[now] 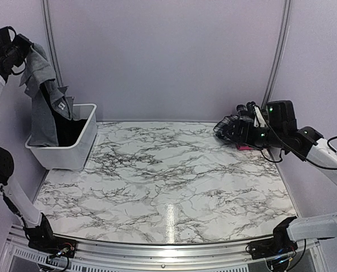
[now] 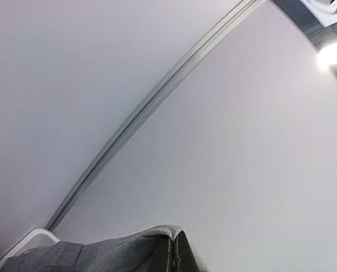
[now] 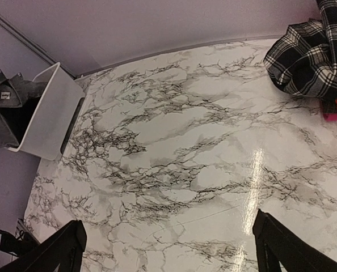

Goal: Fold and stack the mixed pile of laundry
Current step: Pick up the crumpled shirt from the bin, then place the crumpled shirt at the center of the board.

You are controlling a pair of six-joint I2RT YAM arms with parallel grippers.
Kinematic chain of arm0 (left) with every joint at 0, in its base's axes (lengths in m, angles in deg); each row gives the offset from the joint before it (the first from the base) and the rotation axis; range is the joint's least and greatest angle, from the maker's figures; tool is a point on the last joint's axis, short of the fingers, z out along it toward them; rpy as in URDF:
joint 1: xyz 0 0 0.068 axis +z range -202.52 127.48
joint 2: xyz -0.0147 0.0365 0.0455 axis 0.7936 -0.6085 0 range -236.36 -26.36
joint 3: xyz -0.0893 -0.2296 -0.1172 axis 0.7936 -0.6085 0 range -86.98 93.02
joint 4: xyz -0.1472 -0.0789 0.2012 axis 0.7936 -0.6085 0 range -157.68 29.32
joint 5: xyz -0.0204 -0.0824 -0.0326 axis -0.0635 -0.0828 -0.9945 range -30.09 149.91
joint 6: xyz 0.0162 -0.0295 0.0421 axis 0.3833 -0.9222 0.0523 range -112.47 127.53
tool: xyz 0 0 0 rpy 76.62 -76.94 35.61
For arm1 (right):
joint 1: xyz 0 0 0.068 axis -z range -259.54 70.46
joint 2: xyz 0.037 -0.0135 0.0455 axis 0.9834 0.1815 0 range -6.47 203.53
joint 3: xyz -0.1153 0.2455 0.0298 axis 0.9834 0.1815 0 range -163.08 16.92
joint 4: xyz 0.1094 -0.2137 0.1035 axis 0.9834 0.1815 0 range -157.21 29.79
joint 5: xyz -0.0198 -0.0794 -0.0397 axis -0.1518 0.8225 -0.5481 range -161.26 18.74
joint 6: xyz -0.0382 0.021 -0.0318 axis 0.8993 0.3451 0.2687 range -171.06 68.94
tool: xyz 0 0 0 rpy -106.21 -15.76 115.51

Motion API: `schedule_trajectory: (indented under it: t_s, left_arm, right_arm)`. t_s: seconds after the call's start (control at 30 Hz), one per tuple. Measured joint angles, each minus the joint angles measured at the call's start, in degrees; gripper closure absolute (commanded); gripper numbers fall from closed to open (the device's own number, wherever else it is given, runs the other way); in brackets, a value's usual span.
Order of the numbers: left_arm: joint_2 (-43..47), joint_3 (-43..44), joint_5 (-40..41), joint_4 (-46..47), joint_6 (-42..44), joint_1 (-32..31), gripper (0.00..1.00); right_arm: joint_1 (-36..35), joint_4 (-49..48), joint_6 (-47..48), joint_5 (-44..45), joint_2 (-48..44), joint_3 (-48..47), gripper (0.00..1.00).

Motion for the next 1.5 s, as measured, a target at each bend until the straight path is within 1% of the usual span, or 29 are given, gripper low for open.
schedule_trajectory:
  t_s: [0.13, 0.27, 0.4, 0.5, 0.57, 0.67, 0.83, 0.9, 0.97, 1.03, 1.2, 1.27, 1.37, 1.43, 1.5]
  left_arm:
    - [-4.11, 9.81, -3.39, 5.31, -6.40, 0.02, 1.00]
    - [-6.56, 14.56, -7.10, 14.47, -14.84, -1.18, 1.00]
    - [-8.24, 17.20, -8.76, 21.51, -19.10, -6.73, 1.00]
    - [-8.72, 17.49, -9.60, 24.87, -20.15, -16.13, 1.00]
    - [-9.31, 17.55, -10.32, 26.16, -19.43, -24.26, 1.00]
    - [-10.95, 18.01, -11.15, 27.17, -17.09, -36.68, 1.00]
    - [-15.32, 18.25, -12.92, 27.63, -10.84, -57.24, 1.00]
    - [-16.76, 17.11, -14.05, 27.50, -8.15, -62.86, 1.00]
    - [-17.09, 13.31, -15.41, 27.45, -6.69, -66.42, 1.00]
    - [-17.53, 11.37, -16.28, 27.28, -6.49, -66.79, 1.00]
    - [-19.43, 10.69, -19.08, 27.19, -6.38, -63.76, 1.00]
    - [-17.73, 5.68, -20.70, 27.80, -5.57, -62.25, 1.00]
    - [-13.79, -6.71, -21.31, 26.16, -2.36, -61.13, 1.00]
    - [-14.14, -9.53, -21.18, 22.43, 0.96, -61.53, 1.00]
    - [-16.76, -8.17, -21.49, 18.56, 4.04, -62.93, 1.00]
  right_arm:
    - [0.00, 0.00, -0.59, -0.22, -2.78, 1.11, 0.01]
    - [0.00, 0.02, -1.20, -0.39, -4.83, 2.05, 0.01]
    - [0.00, -0.02, -1.49, -0.72, -5.44, 2.75, 0.01]
    - [0.00, -0.09, -1.62, -0.85, -5.44, 3.13, 0.01]
    - [0.00, -0.33, -1.95, -0.96, -5.44, 3.34, 0.01]
    - [0.00, -0.70, -2.49, -1.27, -5.44, 3.67, 0.01]
    - [0.00, -0.94, -2.84, -1.44, -5.55, 3.74, 0.01]
    - [0.00, -0.87, -3.02, -1.01, -5.84, 3.74, 0.01]
    - [0.00, -0.81, -3.19, -0.39, -6.54, 3.76, 0.01]
    - [0.00, -0.83, -3.61, 0.22, -7.52, 3.98, 0.01]
    - [0.00, -0.85, -4.09, 0.81, -9.09, 5.66, 0.01]
    - [0.00, -0.76, -4.07, 0.96, -8.83, 6.16, 0.01]
    - [0.00, -0.50, -4.02, 1.38, -8.28, 6.36, 0.01]
    - [0.00, -0.50, -4.02, 1.62, -7.98, 6.36, 0.01]
    - [0.00, -0.48, -4.02, 2.12, -7.65, 6.43, 0.02]
